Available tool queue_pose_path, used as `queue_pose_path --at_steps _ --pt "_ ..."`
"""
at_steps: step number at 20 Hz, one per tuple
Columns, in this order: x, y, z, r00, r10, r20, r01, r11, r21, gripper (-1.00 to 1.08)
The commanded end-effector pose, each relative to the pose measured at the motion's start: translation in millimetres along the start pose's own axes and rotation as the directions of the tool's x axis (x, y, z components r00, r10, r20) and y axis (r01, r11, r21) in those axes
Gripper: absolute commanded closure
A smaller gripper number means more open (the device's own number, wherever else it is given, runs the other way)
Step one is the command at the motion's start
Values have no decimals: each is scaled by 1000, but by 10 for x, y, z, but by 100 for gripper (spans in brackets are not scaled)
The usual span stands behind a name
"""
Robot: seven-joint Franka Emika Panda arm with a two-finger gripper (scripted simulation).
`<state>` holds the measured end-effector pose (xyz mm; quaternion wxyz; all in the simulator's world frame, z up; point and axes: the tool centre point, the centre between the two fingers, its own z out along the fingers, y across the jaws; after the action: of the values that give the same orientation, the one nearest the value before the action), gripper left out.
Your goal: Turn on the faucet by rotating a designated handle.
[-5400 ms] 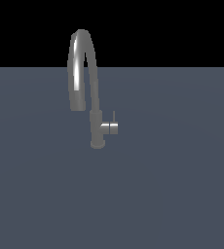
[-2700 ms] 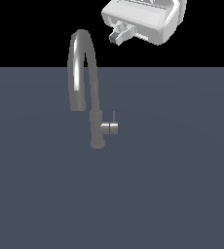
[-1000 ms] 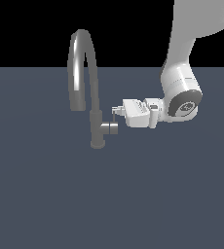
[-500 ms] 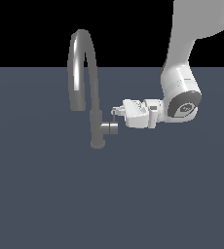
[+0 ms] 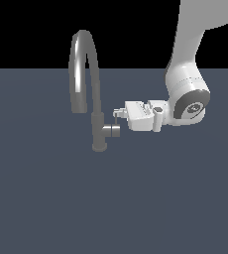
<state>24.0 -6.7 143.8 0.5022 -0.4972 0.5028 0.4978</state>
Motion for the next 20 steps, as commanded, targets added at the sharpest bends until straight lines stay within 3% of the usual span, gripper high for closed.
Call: queue_pose_path --at_steps 1,3,14,16,20 --pt "-29 69 0 1000 0 0 0 1000 0 108" --pt "-7 37 -1 1000 0 -2 0 1000 2 108" --pt "-12 396 0 1000 0 0 0 1000 0 108" --pt "-44 312 1 1000 -13 -5 13 1000 5 108" --pt "51 481 1 1000 -7 -2 7 1000 3 108"
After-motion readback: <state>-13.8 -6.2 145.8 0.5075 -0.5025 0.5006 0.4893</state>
